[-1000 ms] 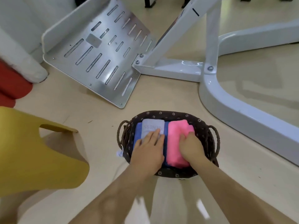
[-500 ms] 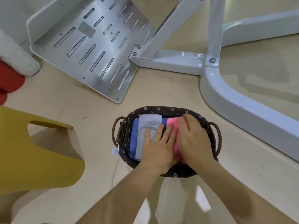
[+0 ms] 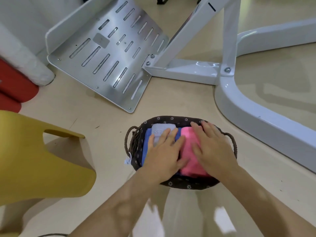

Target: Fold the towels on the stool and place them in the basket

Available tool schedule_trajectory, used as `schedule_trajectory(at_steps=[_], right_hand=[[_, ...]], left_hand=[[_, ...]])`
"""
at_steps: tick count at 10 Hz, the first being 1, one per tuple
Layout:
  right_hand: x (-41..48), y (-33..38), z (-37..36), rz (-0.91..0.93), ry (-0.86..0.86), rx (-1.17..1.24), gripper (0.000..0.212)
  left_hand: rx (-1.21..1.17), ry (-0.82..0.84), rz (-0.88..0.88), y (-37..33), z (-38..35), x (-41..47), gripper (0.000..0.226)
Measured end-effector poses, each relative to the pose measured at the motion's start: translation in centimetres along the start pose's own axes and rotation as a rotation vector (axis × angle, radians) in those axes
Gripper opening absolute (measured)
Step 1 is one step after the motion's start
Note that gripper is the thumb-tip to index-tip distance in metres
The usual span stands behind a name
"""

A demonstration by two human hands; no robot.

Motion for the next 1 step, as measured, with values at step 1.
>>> schedule_trajectory(at_steps=[1], right_hand=[[-1.86, -0.98, 2.61, -0.137, -0.186, 0.008, 0.049]], left_hand=[[-0.111, -0.347, 0.138, 3.60, 2.41, -2.92, 0.053]])
Point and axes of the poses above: each hand's wrist, its own x-axis towards the middle knuckle, its own z-axis out of the back of the hand, y = z × x, the point moved 7 cm from there along x, towards the middle knuckle, and after that the axes turned 15 degrees about y, right-handed, at the moved point
